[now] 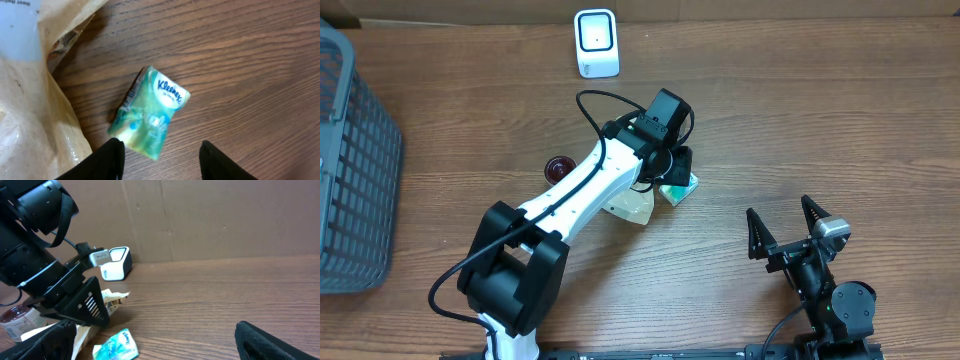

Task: Scan the item barcode
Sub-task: 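Carry the green Kleenex pack out and drop it right of the bag, then reach the left gripper into the basket to the orange Kleenex pack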

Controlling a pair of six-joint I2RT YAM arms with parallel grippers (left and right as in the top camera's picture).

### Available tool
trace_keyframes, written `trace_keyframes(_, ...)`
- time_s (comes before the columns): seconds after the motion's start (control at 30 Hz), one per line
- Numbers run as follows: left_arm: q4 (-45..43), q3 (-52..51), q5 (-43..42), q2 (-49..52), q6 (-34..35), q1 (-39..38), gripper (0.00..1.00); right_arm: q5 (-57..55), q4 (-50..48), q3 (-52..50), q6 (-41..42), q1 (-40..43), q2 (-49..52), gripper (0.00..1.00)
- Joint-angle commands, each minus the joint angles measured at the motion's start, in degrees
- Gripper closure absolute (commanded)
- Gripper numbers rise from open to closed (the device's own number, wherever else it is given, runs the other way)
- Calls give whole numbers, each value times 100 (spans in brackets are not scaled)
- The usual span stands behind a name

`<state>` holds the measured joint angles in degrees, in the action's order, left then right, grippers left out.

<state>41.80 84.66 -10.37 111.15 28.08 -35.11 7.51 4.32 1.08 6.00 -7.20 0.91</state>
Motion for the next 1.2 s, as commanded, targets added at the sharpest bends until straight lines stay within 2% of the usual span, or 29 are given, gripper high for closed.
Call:
trace_keyframes(0.0, 501, 682, 120, -420, -299, 363, 48, 9, -26, -61, -9, 20, -20, 0)
trace_keyframes(0.2, 1902, 2109, 525, -1471, -1102, 1810, 45, 9, -26, -61, -9, 20, -20, 0)
trace_keyframes(0.37, 2909, 2686, 1029, -2328, -1648, 3783, 41, 9, -26, -61, -9, 20, -20, 0)
trace_keyframes(0.5, 2964, 2686, 931, -2798, -1652, 5517, 33, 9, -26, -61, -9, 20, -20, 0)
trace_keyframes(0.57, 2804, 2686, 466, -2879, -1602, 6465, 31, 11, -26, -61, -9, 20, -20, 0)
trace_keyframes(0.67, 2361, 2632, 350, -2721, -1394, 7401, 28, 9, -26, -61, -9, 20, -20, 0)
trace_keyframes(0.8, 1784, 2610, 348, -2201, -1073, 8107, 23, 9, -26, -61, -9, 20, -20, 0)
trace_keyframes(0.83, 1521, 2610, 345, -1921, -949, 8293, 17, 9, -26, -61, -9, 20, -20, 0)
trace_keyframes(0.93, 1132, 2610, 354, -1303, -975, 8511, 13, 11, -26, -61, -9, 20, -20, 0)
trace_keyframes(1.0, 1008, 2610, 385, -901, -1222, 8566, 15, 9, -26, -61, -9, 20, -20, 0)
trace_keyframes(1.1, 839, 2610, 752, -59, -2179, 8566, 21, 9, -26, -61, -9, 20, -20, 0)
trace_keyframes(1.17, 754, 2610, 874, 286, -2520, 8568, 23, 9, -26, -61, -9, 20, -20, 0)
